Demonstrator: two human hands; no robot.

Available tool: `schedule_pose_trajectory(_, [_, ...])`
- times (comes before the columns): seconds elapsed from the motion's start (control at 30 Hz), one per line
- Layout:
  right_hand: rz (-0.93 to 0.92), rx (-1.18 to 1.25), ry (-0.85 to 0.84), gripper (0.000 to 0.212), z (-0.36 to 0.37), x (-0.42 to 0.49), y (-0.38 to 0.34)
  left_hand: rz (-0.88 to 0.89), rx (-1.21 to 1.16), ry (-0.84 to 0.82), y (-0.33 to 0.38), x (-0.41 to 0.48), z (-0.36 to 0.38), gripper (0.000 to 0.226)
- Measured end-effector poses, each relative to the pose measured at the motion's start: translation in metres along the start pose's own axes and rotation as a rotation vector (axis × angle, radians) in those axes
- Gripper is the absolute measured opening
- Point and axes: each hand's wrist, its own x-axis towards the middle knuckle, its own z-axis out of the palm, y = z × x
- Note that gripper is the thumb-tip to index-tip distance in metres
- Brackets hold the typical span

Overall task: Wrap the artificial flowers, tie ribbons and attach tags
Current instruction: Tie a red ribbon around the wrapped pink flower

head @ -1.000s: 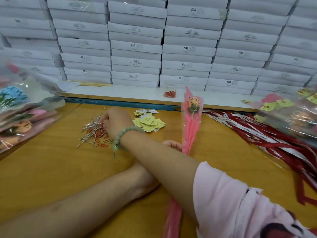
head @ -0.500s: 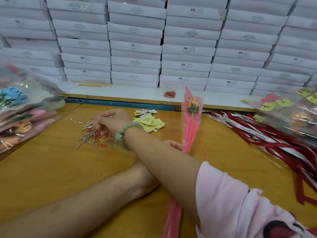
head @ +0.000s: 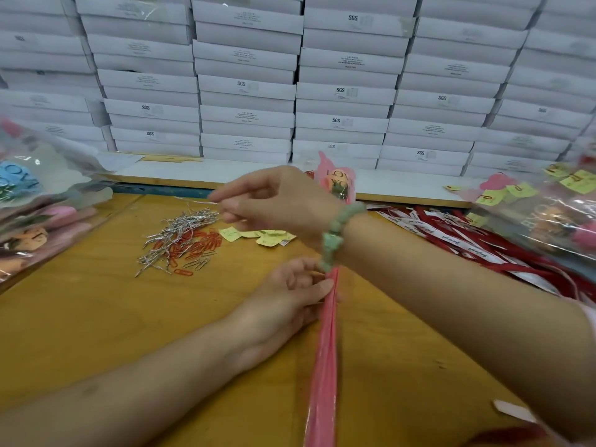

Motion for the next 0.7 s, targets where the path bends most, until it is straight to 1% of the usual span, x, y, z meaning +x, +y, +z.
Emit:
schedule_pose_trajectory(0.07, [0.005,-0.104,0.034,0.016,-0.022,-0.024,0.002,-0.004,-0.017,-0.014,0.001,0.0,0.003,0.029])
schedule_pose_trajectory(0.1, [0.01,-0.119,0.07,0.016,-0.032,-0.037,0.005,0.001,-0.018,-0.035,0.002,-0.001,0.002,0.03])
schedule_pose_trajectory(0.23, [0.072,0.004,0.231,0.016,-0.058,-0.085,0.032,-0.024,-0.035,-0.054,0.003,0.0,-0.001,0.031])
schedule_pose_trajectory(0.4, [0.128,0.175,0.369,0.016,-0.055,-0.115,0.069,-0.029,-0.025,-0.033,0.003,0.0,-0.002,0.034])
schedule_pose_trajectory(0.53, [0.154,0.247,0.355,0.015,-0.053,-0.115,0.077,-0.036,-0.048,-0.037,0.004,-0.001,-0.001,0.031])
schedule_pose_trajectory(0.7, [0.135,0.181,0.316,0.01,-0.052,-0.116,0.079,-0.02,-0.063,-0.059,0.004,-0.001,-0.001,0.031])
